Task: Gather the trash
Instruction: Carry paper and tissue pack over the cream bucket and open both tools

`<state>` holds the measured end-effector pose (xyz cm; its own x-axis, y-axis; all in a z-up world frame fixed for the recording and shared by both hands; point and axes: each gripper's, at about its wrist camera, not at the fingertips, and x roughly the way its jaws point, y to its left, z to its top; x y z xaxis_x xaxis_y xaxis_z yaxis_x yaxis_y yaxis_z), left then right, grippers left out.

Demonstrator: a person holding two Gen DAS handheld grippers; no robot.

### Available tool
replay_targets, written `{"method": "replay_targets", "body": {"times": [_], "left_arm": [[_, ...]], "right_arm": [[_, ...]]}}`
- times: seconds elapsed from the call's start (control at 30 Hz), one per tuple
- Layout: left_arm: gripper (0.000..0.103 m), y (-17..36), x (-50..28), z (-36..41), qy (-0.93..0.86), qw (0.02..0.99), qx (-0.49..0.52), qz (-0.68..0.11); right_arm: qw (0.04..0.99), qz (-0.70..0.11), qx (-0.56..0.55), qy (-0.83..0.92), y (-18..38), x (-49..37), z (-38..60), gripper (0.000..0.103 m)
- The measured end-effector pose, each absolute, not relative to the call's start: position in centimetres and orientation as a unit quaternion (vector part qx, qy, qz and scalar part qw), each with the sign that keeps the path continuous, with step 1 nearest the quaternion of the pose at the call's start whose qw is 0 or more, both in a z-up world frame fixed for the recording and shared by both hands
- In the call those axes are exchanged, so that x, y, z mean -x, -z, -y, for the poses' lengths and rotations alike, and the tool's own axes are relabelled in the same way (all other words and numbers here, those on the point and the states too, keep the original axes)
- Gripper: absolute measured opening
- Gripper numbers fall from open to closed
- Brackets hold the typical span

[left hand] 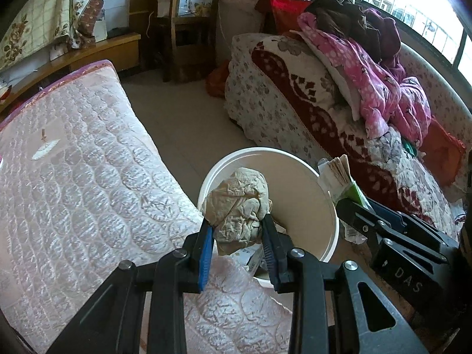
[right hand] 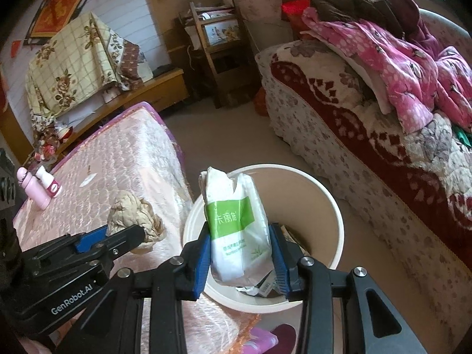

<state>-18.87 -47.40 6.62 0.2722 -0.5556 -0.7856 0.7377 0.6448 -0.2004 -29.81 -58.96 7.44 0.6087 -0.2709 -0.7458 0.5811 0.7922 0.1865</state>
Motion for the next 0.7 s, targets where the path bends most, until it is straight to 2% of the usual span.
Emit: {"method": "replay_targets", "body": {"times": [0.27, 0.33, 0.5, 0.6, 0.7], "left_arm": [[0.035, -6.1, 18.3, 48.2, 0.414, 0.787, -0.098, -0.448], [0.038, -6.0, 18.2, 48.4, 0.415, 0.784, -0.096, -0.451], [0.052, -5.8, 17.9, 48.4, 0.417, 0.783, -0.086, -0.453], [0.063, -5.9, 17.7, 48.1, 0.414, 0.787, -0.081, -0.451], [0.064, -6.1, 17.5, 47.4, 0.410, 0.791, -0.074, -0.447]], "right_arm": [[0.864, -0.377, -0.219, 0.253, -6.6, 29.4, 60.3, 0.041], [0.862, -0.379, -0.219, 0.255, -6.5, 29.3, 60.4, 0.041], [0.859, -0.373, -0.230, 0.264, -6.5, 29.2, 61.0, 0.064], [0.857, -0.373, -0.238, 0.263, -6.4, 29.0, 61.3, 0.066], [0.858, -0.373, -0.237, 0.261, -6.3, 28.9, 61.3, 0.066]]}}
